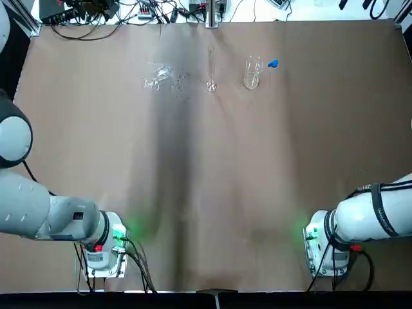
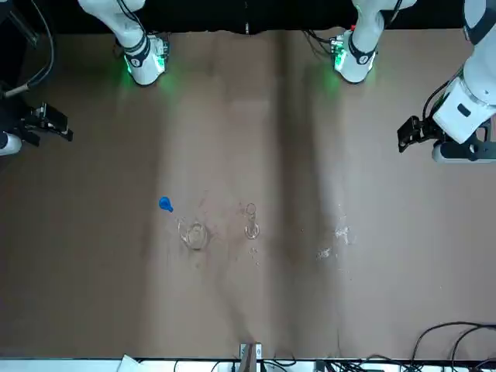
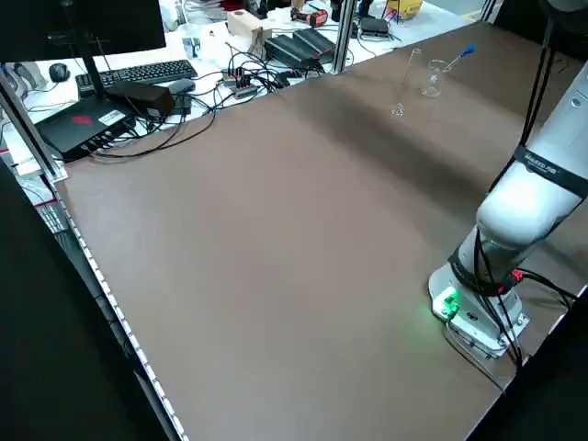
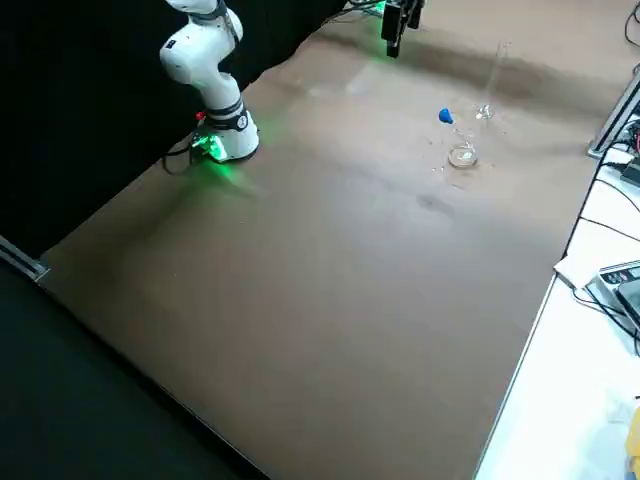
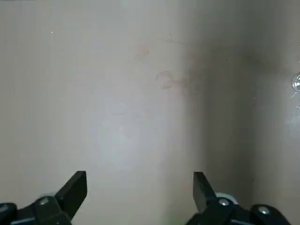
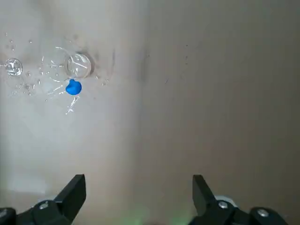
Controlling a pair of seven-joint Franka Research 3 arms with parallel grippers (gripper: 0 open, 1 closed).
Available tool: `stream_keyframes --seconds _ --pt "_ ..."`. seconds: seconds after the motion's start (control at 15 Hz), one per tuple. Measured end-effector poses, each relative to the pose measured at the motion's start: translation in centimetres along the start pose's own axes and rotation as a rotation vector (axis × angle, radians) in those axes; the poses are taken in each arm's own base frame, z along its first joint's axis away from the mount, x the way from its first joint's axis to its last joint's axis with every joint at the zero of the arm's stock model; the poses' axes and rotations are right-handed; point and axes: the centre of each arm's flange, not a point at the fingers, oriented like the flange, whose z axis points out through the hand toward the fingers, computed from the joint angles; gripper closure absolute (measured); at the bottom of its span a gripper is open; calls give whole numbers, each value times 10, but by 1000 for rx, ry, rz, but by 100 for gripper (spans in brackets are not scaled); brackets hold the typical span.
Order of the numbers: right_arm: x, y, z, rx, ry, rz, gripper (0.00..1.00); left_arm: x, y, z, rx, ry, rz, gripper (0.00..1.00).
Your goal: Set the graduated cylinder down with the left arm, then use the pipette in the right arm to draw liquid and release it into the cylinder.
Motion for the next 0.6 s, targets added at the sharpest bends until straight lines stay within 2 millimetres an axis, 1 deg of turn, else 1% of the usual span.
stream_keyframes --seconds 0.6 --pt "3 2 -1 -29 24 0 0 2 0 4 0 -6 -4 0"
